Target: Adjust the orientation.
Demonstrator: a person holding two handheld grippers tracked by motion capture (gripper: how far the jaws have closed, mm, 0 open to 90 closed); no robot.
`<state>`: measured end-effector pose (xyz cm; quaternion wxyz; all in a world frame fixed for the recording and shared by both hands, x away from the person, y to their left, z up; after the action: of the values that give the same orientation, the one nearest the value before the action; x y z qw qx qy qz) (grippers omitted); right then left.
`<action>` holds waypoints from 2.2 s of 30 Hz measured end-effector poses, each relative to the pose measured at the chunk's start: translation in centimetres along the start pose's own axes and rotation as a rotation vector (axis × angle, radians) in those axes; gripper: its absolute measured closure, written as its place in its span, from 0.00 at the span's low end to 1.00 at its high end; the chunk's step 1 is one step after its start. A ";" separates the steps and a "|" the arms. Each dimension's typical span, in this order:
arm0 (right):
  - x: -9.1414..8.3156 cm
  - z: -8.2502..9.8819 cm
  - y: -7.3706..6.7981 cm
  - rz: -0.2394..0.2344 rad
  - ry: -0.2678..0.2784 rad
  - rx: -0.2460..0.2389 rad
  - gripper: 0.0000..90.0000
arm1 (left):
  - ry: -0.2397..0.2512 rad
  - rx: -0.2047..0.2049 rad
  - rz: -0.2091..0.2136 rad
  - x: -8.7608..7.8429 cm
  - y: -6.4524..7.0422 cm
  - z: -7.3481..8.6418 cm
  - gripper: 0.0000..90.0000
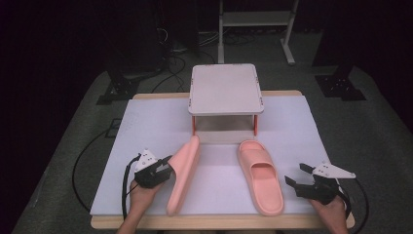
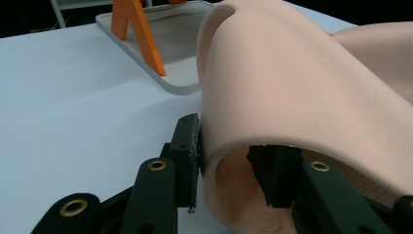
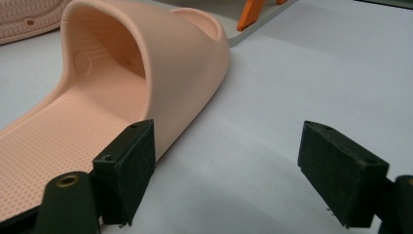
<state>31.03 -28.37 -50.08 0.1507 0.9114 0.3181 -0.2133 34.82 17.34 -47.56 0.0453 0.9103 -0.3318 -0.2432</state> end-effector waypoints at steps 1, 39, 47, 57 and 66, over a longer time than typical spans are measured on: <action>0.0 0.0 0.0 0.000 0.000 0.000 0.24 | 0.000 0.000 -0.003 0.0 0.0 0.0 0.71; 0.1 0.0 -0.1 -0.006 0.002 -0.006 0.24 | -0.007 -0.015 0.040 1.1 4.2 0.2 0.63; 0.4 0.1 -0.3 -0.018 -0.009 -0.012 0.24 | -0.087 0.078 0.064 2.8 6.4 1.5 0.59; 0.4 0.0 -0.5 -0.042 -0.003 -0.007 0.25 | -0.084 0.036 0.077 2.2 5.8 1.7 0.53; 0.4 -0.2 -0.6 -0.090 -0.011 -0.027 0.41 | -0.091 0.022 0.102 1.2 5.5 2.0 0.48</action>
<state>31.00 -27.64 -50.19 0.1549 0.8930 0.3606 -0.2204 31.48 12.51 -48.50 0.0327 0.8807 -0.3820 -0.2782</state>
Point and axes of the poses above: each handheld gripper's, and its own axes: x roughly forward along the jaws, z roughly out of its underside, y roughly to its right, the point moved 6 cm from there along x, roughly forward along the jaws, and after that the axes turned 12 degrees about -x, right-handed, at the moved point
